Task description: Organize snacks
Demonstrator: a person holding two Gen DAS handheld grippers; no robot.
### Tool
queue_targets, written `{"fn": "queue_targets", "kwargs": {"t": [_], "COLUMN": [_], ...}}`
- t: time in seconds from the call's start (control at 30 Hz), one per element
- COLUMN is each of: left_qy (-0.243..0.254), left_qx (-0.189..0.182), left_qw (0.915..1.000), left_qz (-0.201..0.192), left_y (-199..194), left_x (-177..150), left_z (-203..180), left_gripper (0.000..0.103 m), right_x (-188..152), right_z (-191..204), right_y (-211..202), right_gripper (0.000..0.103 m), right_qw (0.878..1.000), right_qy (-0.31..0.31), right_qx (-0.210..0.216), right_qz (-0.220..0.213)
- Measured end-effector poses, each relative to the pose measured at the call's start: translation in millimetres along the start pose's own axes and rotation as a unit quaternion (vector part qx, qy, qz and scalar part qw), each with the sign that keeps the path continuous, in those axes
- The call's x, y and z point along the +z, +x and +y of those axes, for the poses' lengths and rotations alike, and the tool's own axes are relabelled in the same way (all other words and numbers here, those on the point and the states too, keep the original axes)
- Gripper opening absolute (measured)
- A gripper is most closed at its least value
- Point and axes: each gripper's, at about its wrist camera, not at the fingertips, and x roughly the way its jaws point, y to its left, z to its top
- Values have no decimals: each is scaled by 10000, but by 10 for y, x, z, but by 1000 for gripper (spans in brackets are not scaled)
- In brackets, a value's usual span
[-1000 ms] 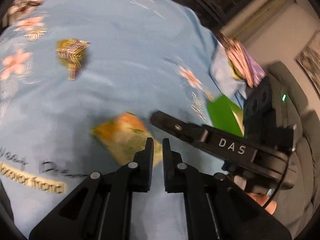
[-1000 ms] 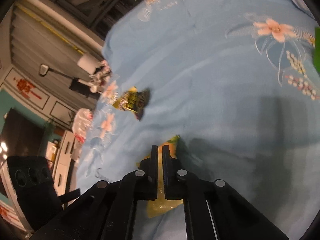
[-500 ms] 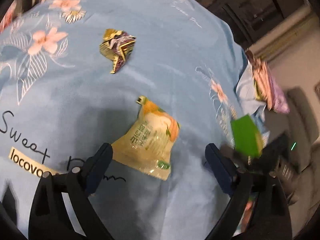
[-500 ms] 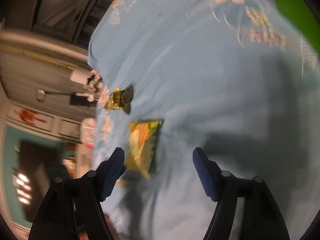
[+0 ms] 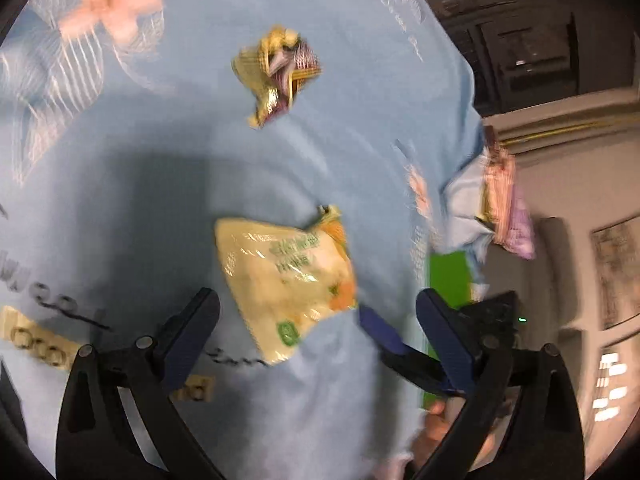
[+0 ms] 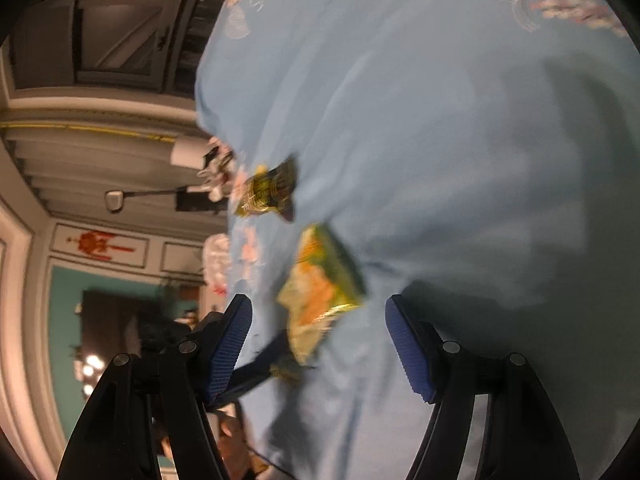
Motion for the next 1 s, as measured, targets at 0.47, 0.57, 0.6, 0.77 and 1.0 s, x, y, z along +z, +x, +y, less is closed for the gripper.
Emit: {"fn": "queue_targets", "kwargs": {"t": [0.47, 0.57, 0.6, 0.77, 1.0], "left_qy": [-123, 22, 97, 897, 256], "left_qx": [197, 351, 382, 562, 306], "left_qw": [9979, 9975, 9974, 9917, 9957], "left_qz": [-604, -616, -600, -724, -833], "left_y": [55, 76, 108, 269, 194], "left_x": [122, 132, 150, 131, 245], "left_z": [-35, -60, -74, -189, 19], "left_gripper": [85, 88, 91, 102, 80], "right_x": [-94, -82, -78, -93, -95], "right_z": [57, 47, 37, 40, 72], "right_y": [135, 122, 115, 98, 135], "right_gripper": [69, 68, 68, 64, 60], "right_qw": [9990, 9990, 9990, 9986, 9969], "right_qy": [-139, -148, -136, -202, -367], "right_qx": [-315, -315, -313, -425, -646], "right_qz": [-291, -285, -280, -239, -260]}}
